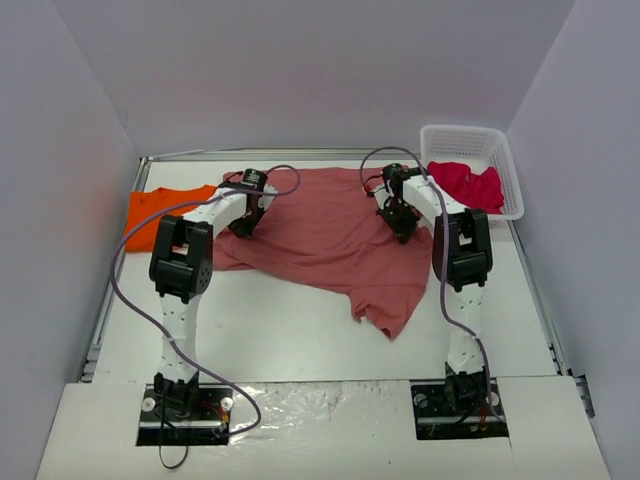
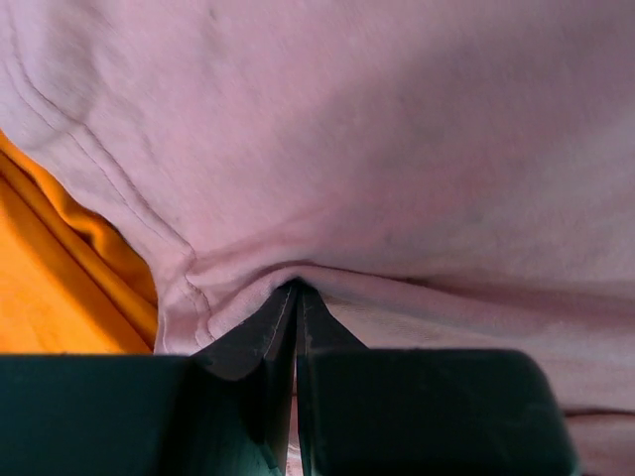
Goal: Fold and stack the t-shirts
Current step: Flatten out the tshirt
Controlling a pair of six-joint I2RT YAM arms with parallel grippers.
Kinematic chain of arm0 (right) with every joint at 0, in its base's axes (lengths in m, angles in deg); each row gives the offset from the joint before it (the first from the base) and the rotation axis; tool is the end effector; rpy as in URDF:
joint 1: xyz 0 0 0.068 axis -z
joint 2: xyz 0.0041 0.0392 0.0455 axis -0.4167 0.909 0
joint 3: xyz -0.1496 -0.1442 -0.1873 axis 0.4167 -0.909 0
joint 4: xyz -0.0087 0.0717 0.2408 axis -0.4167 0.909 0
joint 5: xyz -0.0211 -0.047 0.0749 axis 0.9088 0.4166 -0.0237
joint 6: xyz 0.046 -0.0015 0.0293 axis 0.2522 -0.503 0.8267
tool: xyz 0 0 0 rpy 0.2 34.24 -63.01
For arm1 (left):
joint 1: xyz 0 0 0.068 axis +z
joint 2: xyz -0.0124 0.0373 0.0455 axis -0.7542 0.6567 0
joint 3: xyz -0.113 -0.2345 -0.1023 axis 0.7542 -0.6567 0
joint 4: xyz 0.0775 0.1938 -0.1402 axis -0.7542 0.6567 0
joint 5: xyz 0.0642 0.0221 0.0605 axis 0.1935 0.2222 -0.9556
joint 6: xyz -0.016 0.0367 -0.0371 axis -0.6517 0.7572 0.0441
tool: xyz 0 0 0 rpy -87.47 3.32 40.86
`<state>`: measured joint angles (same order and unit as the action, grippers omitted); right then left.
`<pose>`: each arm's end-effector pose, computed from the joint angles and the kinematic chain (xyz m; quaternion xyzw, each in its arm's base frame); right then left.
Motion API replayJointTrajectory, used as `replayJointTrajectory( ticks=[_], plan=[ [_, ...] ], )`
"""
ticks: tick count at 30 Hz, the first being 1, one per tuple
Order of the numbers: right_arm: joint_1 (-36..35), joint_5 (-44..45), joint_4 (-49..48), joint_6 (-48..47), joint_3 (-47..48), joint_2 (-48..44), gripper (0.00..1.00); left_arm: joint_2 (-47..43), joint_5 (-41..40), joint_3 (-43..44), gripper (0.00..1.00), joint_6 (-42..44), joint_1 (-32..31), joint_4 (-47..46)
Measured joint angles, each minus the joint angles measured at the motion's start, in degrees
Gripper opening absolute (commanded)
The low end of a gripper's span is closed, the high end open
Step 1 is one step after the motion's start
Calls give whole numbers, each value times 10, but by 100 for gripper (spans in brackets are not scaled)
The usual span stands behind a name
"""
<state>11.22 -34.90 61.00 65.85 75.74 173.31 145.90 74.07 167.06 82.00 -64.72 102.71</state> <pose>0.4539 0.1088 0.1651 -0.2958 0.9392 -0.0063 0.1742 0.4368 -0.1185 0.1798 0.2221 0.9476 0.0555 0.2227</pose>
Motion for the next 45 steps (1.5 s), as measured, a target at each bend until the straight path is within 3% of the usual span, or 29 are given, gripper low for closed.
replayJointTrajectory(
  ticks=[13, 21, 36, 38, 40, 45],
  plan=[
    [14, 21, -36, 25, 174, 99, 0, 80, -26, 130, 2, -50, 18, 4],
    [27, 26, -56, 50, 180, 103, 0, 103, -37, 171, 2, -81, 41, 19],
    [44, 24, -62, 64, 182, 104, 0, 101, -38, 169, 4, -96, 52, 18],
    [44, 16, -62, 62, 182, 103, 7, 94, -37, 161, 13, -91, 52, 18],
    [44, 2, -62, 61, 182, 99, 24, 81, -37, 148, 17, -84, 52, 19],
    [44, -19, -61, 55, 176, 57, 28, 5, -37, 90, 28, -56, 51, 18]
  ],
)
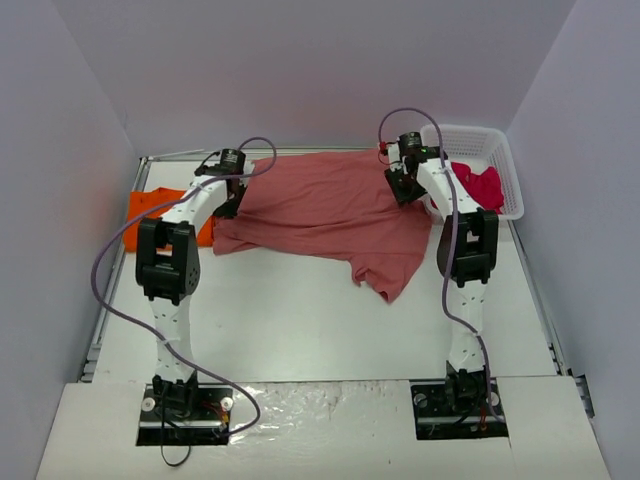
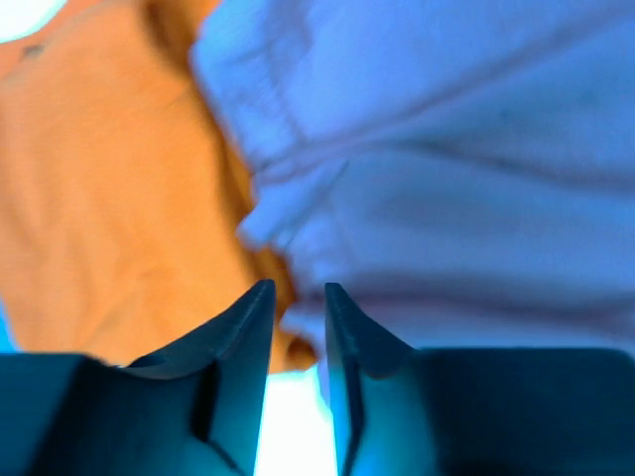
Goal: Fold and stack the t-shirts
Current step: Flatten out the tshirt
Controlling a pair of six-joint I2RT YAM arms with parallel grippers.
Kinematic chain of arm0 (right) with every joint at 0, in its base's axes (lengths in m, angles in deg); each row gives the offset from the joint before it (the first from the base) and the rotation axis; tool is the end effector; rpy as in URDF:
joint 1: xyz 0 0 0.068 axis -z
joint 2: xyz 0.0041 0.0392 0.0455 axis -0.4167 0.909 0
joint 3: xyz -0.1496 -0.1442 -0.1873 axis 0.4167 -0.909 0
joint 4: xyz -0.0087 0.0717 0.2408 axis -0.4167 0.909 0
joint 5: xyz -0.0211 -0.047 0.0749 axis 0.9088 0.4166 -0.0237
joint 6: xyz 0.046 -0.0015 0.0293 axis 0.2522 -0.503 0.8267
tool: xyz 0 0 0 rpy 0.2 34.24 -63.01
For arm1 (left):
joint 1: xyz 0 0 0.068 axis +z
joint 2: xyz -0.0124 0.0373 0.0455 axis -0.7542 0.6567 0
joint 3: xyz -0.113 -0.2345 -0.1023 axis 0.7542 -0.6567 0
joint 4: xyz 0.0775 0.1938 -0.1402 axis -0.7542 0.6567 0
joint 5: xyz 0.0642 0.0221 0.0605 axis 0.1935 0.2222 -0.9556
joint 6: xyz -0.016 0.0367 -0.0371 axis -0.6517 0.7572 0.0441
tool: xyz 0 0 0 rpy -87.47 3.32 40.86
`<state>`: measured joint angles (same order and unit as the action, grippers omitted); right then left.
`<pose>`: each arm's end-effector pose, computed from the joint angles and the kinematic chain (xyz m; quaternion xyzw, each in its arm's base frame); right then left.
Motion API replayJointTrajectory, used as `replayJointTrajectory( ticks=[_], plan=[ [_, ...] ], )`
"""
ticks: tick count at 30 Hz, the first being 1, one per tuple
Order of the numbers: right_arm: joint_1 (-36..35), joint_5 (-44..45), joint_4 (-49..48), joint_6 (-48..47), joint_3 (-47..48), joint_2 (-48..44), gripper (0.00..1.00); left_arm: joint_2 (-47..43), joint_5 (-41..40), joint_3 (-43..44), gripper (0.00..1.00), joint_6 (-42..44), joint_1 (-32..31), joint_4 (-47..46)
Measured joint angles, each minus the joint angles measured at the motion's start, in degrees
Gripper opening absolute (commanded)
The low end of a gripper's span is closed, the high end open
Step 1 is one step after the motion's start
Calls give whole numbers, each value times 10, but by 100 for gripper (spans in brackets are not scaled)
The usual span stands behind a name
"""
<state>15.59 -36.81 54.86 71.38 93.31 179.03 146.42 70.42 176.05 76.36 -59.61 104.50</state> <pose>0.5161 0.0839 0.2132 -0.2113 0.9212 0.0019 0.3267 0.4650 -0.0804 0.2202 0.1175 0.9494 0.0821 0.2796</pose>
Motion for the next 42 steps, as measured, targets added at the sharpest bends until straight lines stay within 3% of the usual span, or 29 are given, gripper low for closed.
replayJointTrajectory(
  ticks=[4, 8, 15, 23, 42],
  plan=[
    [0, -7, -2, -2, -22, -64, 29, -88, -1, -67, 38, 26, 0, -15],
    [0, -8, -2, -3, -39, -105, 28, -155, 1, -137, 39, 52, 0, -31],
    [0, -15, -2, -2, -82, -113, 28, -143, 30, -209, 38, 104, 6, -61],
    [-5, -13, -1, -4, -109, -113, 28, -84, 68, -200, 37, 160, 33, -78],
    [-34, 19, -1, -10, -113, -108, 27, -98, 87, -183, 37, 204, 32, -96]
  ],
)
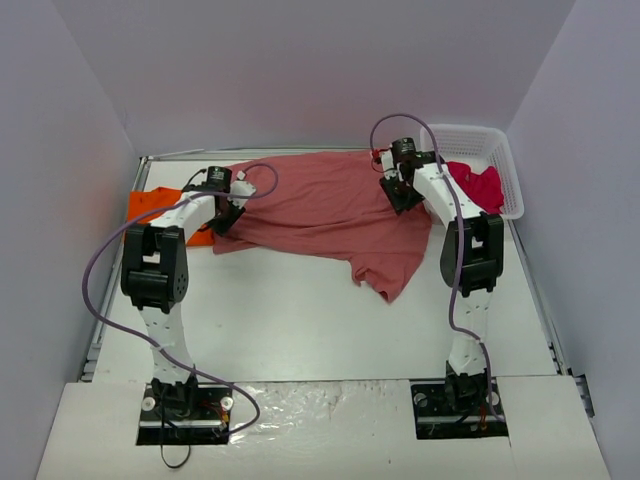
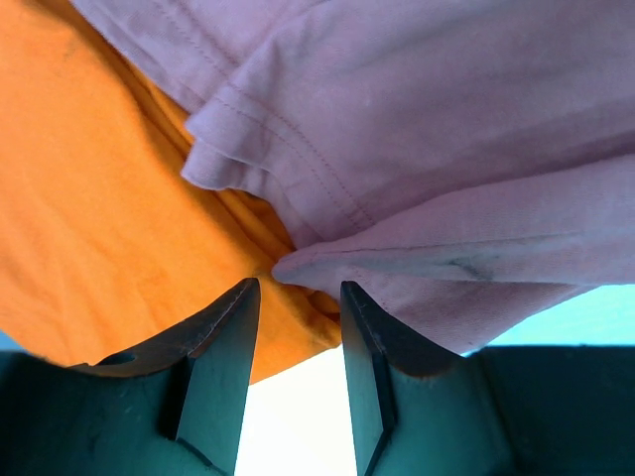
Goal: Fold and stack the t-shirts
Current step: Flatten out the tshirt
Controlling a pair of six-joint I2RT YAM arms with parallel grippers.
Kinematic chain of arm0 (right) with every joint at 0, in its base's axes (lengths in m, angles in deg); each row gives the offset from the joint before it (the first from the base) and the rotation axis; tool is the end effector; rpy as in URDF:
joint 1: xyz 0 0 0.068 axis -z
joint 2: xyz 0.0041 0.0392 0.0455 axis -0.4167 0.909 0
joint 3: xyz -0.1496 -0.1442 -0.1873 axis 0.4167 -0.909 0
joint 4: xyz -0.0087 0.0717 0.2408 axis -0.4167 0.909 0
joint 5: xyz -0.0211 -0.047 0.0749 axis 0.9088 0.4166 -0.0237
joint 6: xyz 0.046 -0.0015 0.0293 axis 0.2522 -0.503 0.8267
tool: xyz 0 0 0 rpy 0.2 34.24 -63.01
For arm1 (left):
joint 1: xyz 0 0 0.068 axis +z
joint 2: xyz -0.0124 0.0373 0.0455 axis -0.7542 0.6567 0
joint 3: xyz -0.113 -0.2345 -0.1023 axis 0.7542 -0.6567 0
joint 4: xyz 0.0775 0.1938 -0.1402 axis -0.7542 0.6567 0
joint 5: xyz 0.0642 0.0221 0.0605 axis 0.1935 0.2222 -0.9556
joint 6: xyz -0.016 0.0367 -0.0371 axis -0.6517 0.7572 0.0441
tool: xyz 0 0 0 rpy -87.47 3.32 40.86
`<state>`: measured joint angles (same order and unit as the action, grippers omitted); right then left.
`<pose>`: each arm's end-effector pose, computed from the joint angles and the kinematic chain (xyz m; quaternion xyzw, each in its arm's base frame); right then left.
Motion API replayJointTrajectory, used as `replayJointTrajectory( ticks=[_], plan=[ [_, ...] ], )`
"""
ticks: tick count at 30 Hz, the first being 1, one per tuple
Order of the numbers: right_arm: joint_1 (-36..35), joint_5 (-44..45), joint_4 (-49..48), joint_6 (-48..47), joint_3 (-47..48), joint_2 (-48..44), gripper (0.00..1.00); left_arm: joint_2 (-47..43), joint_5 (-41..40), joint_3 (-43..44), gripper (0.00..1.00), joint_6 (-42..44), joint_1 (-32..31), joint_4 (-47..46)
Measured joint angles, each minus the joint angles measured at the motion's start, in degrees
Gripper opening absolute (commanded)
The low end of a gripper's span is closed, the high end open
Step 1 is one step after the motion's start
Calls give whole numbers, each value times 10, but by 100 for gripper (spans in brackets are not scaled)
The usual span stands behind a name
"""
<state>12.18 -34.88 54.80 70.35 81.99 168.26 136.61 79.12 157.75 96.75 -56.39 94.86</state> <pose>0.4716 0.1046 0.2429 -0.2419 0.9153 -0.0071 0.3220 0.4240 -0.0539 0.2083 0.2782 0.9163 0.0676 0.2800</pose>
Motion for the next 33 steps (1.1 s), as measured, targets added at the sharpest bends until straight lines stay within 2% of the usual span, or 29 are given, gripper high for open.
replayJointTrajectory(
  ticks=[14, 18, 19, 20, 22, 33],
  plan=[
    [-4, 22, 0, -9, 0, 1, 27, 13, 14, -2, 34, 43, -9, 1],
    [-4, 30, 0, -11, 0, 6, 27, 26, 14, 5, 22, 54, -19, 1],
    [-4, 31, 0, -11, 0, 9, 27, 29, 14, 6, 17, 56, -20, 0],
    [-5, 33, 0, -11, 0, 11, 27, 31, 14, 6, 7, 58, -23, 1],
    [-5, 35, 0, -11, 0, 16, 27, 32, 14, 6, 3, 61, -27, 1],
    [-12, 43, -1, -12, 0, 24, 26, 22, -24, -24, 2, 64, -45, -27]
  ],
)
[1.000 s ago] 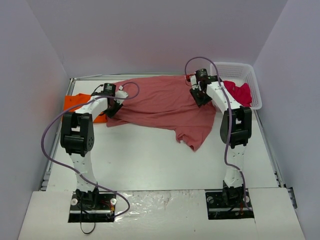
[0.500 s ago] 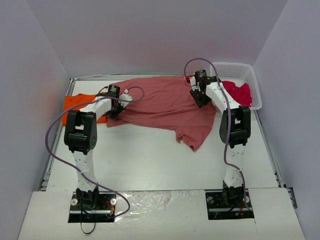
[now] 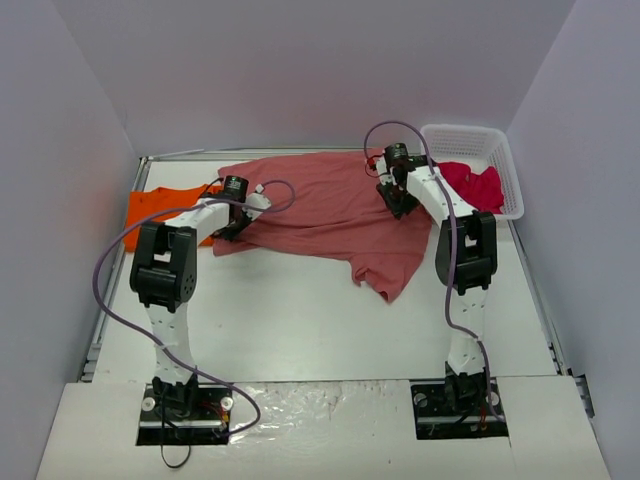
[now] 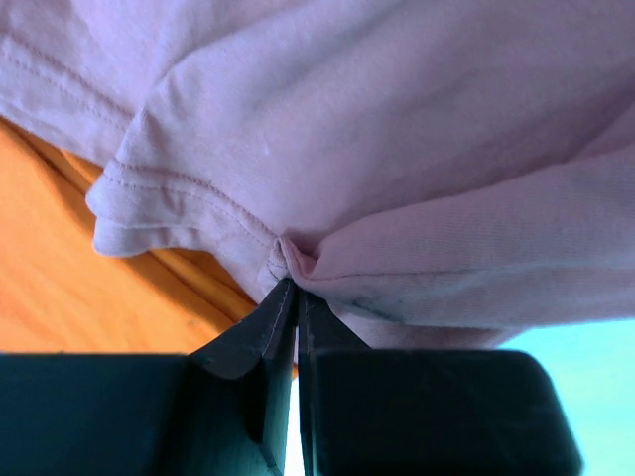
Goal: Fold and stack the t-shirts
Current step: Flatten out the tshirt
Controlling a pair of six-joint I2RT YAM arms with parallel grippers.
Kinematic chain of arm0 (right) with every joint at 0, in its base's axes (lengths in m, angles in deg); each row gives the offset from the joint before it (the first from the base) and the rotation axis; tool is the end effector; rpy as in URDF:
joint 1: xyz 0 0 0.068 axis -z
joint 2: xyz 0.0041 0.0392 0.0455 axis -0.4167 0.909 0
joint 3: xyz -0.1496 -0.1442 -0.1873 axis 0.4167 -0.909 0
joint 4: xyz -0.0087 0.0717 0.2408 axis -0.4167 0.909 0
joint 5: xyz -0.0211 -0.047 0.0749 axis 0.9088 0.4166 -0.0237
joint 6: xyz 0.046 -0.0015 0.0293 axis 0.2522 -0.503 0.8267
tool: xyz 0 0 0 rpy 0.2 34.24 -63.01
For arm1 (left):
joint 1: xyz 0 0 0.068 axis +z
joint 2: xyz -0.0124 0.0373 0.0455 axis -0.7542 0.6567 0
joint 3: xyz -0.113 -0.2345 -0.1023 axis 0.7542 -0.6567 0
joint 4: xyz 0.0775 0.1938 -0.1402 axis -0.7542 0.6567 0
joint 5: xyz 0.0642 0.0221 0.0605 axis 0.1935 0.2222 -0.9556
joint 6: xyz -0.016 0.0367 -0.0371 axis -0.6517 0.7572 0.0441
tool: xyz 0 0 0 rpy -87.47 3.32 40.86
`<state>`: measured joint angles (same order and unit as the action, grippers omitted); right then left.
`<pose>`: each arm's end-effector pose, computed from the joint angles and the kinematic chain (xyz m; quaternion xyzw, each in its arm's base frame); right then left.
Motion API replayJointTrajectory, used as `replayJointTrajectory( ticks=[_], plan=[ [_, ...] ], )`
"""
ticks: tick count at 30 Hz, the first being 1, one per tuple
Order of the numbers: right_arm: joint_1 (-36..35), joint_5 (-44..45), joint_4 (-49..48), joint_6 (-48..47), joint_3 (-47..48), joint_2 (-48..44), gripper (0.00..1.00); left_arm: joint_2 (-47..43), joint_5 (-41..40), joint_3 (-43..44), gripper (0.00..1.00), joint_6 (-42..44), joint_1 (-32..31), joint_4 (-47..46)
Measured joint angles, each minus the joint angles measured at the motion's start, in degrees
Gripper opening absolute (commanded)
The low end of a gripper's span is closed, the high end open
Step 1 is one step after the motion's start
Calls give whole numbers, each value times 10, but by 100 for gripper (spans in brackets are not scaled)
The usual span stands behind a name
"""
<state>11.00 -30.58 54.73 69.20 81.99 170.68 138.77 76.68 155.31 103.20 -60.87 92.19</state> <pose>0.4750 0.1129 0.2234 -0.2510 0.9190 -0.0420 0.3010 0.4193 -0.0854 0.1834 0.3608 0.8915 0.0896 0.2589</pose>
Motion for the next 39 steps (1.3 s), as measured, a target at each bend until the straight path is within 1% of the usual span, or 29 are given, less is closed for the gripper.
replayJointTrajectory(
  ticks=[5, 9, 15, 23, 29, 36, 39],
  plan=[
    [-3, 0, -2, 0, -5, 0, 26, -41, -11, -17, 2, -14, -3, 9],
    [-3, 0, -1, -2, -14, 0, 26, -93, -11, -21, 2, -30, -3, 24],
    [-3, 0, -2, -2, -16, 0, 26, -171, -3, -66, 2, -43, -4, 38],
    [-3, 0, -3, -5, -27, -2, 26, -216, 27, -133, 2, -38, -4, 63],
    [-3, 1, -3, -7, -36, -2, 26, -261, 70, -172, 3, -19, -4, 80],
    [-3, 1, -3, -9, -38, -2, 26, -280, 107, -206, 2, 6, -11, 93],
    [-3, 2, -4, -9, -39, -2, 26, -280, 111, -228, 2, 19, -18, 93]
  ],
)
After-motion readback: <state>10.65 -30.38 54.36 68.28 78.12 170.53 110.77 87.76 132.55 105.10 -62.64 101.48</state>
